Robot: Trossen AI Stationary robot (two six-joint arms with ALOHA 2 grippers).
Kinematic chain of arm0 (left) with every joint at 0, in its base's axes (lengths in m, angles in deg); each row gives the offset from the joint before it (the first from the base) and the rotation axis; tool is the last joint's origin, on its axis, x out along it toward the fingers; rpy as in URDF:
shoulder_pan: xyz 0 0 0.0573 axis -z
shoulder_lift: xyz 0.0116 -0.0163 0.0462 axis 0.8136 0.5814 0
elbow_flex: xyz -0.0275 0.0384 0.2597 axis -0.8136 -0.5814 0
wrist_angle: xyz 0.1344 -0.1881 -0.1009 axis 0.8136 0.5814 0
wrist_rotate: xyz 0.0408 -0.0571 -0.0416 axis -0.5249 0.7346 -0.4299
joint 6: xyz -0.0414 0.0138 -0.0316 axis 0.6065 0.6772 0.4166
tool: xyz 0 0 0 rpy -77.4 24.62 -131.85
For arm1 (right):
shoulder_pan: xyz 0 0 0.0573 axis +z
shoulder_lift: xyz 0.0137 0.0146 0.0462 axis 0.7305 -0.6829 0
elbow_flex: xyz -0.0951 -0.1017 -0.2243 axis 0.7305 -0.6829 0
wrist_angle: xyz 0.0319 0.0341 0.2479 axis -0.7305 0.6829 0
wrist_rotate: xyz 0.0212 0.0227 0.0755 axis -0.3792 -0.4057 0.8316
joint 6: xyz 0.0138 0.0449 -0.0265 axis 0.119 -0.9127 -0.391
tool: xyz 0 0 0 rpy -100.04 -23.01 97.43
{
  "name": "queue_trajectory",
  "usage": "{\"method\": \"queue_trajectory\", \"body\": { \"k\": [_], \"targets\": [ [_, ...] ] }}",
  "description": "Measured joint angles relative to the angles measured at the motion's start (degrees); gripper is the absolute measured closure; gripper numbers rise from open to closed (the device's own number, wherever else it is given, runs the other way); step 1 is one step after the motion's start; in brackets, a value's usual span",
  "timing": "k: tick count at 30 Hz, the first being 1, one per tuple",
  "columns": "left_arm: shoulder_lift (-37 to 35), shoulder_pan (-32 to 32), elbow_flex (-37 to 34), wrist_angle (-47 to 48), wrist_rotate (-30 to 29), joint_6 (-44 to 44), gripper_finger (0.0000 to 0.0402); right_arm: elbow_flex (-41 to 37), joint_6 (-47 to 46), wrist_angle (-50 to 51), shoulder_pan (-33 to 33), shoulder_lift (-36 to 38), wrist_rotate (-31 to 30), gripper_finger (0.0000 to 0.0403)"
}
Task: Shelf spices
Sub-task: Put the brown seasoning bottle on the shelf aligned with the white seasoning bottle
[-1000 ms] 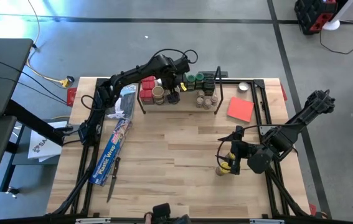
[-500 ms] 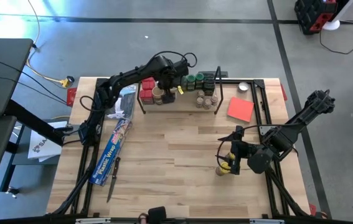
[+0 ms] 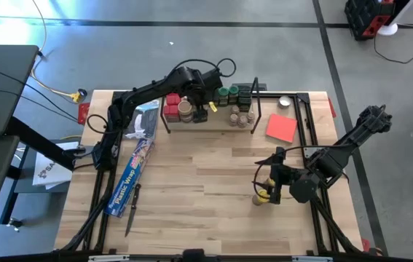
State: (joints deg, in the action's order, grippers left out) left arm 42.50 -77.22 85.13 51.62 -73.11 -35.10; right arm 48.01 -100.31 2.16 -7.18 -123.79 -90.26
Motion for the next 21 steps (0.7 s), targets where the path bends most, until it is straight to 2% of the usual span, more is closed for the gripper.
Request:
{"method": "queue_trajectory", "body": {
  "k": [9, 12, 17, 21],
  "targets": [
    [0.17, -2.56, 0.00, -2.69, 0.25, 1.04, 0.0219, 0.00, -0.09, 0.02, 0.02, 0.00, -0.02, 0.0096],
    [0.24, -3.99, -1.24, -4.27, 2.00, 2.09, 0.0266, 0.00, -0.07, 0.03, 0.02, 0.00, -0.04, 0.0096],
    [0.57, -5.42, -3.95, -6.55, 2.38, 2.75, 0.0323, 0.00, -0.07, 0.02, 0.01, 0.00, -0.07, 0.0096],
    [0.59, -5.70, -5.04, -7.63, 2.20, 2.84, 0.0350, 0.00, -0.07, 0.03, 0.02, 0.00, -0.03, 0.0096]
  ]
}}
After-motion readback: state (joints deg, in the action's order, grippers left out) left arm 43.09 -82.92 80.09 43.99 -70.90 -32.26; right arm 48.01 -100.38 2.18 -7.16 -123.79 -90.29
